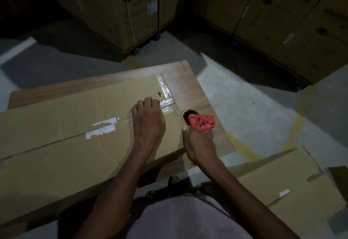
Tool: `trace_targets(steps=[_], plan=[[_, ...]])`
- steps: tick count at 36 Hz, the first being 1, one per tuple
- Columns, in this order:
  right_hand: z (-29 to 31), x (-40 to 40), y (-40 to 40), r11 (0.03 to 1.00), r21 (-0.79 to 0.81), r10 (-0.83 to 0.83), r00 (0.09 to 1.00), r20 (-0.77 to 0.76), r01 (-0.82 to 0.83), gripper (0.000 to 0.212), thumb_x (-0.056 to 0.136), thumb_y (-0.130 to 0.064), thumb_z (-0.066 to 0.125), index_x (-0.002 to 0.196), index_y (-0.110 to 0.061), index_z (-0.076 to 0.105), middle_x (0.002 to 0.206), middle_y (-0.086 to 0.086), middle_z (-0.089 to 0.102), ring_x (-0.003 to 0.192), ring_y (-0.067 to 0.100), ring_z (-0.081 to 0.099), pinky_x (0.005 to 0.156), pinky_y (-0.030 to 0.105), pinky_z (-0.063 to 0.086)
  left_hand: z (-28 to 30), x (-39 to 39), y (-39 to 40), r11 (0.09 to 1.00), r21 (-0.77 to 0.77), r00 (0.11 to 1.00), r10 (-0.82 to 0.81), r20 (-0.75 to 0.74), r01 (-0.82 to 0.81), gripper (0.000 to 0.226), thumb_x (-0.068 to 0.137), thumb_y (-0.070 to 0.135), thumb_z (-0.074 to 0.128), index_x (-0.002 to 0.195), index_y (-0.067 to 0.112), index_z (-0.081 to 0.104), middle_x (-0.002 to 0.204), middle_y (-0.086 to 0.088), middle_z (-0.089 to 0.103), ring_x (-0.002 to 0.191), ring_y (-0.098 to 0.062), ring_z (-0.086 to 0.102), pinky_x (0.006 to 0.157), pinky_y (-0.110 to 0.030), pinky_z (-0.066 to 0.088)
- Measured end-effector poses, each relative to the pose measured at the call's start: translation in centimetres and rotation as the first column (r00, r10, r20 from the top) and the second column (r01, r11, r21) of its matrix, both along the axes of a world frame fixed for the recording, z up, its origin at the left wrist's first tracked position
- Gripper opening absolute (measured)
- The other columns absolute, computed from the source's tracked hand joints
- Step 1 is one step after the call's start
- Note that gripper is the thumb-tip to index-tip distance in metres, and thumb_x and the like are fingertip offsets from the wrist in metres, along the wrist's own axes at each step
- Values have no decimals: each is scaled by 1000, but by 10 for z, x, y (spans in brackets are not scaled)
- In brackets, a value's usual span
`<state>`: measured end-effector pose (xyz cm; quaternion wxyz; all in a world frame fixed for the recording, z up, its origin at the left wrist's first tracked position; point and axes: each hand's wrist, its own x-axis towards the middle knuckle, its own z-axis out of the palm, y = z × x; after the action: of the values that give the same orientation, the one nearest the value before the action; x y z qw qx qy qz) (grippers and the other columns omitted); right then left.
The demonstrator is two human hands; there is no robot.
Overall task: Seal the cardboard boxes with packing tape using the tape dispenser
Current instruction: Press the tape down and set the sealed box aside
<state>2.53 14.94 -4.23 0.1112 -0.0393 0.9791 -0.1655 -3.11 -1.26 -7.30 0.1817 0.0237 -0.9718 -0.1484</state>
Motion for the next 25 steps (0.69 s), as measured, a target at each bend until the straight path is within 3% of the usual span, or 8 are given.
trace_targets(steps=[3, 6, 9, 14, 21, 25], plan=[[0, -29, -3, 995, 43, 90, 991, 104, -95, 29, 112, -20, 41, 114, -3, 65, 98, 17, 67, 95, 37, 67, 76, 40, 49, -3, -1, 1, 1000, -26, 1000, 4, 29, -4, 17, 92, 18, 58, 108, 13, 63, 105, -7, 60, 93, -29, 52, 84, -43, 42], [3, -62, -9, 985, 10, 173, 983, 58, -174, 19, 107, -14, 47, 110, -5, 64, 91, 11, 61, 95, 36, 66, 72, 38, 44, -3, -2, 3, 1000, -26, 999, 8, 48, -7, 18, 93, 20, 58, 110, 16, 63, 108, -5, 60, 94, -27, 52, 86, -41, 43], [3, -96, -20, 977, -36, 212, 977, -9, -212, 29, 111, -23, 37, 95, -11, 57, 100, 19, 67, 96, 41, 65, 79, 45, 52, 0, -4, 2, 999, -38, 999, 32, 43, -30, 16, 93, 21, 58, 107, 17, 63, 108, -3, 60, 94, -26, 52, 84, -40, 41], [-6, -168, -44, 985, -83, 159, 985, 67, -153, 32, 110, -29, 34, 82, -18, 46, 110, 19, 68, 100, 42, 64, 86, 44, 53, 2, -5, 3, 998, -41, 998, 45, 46, -43, 13, 92, 22, 56, 104, 19, 61, 107, -2, 59, 94, -25, 52, 84, -40, 43], [-5, -231, -71, 975, -193, 134, 982, 130, -108, 37, 110, -33, 31, 106, -11, 61, 129, 23, 65, 116, 45, 62, 100, 47, 51, -1, -7, 3, 997, -34, 997, 71, 36, -70, 16, 98, 25, 49, 109, 20, 59, 109, -1, 59, 96, -22, 51, 88, -39, 42], [-6, -233, -75, 958, -285, 56, 984, 168, -6, 59, 113, -45, 23, 123, -3, 65, 132, 24, 65, 118, 43, 61, 99, 44, 48, 3, -8, 2, 997, -8, 997, 72, 38, -72, 16, 99, 26, 49, 111, 21, 58, 109, 0, 59, 96, -19, 50, 89, -37, 41]])
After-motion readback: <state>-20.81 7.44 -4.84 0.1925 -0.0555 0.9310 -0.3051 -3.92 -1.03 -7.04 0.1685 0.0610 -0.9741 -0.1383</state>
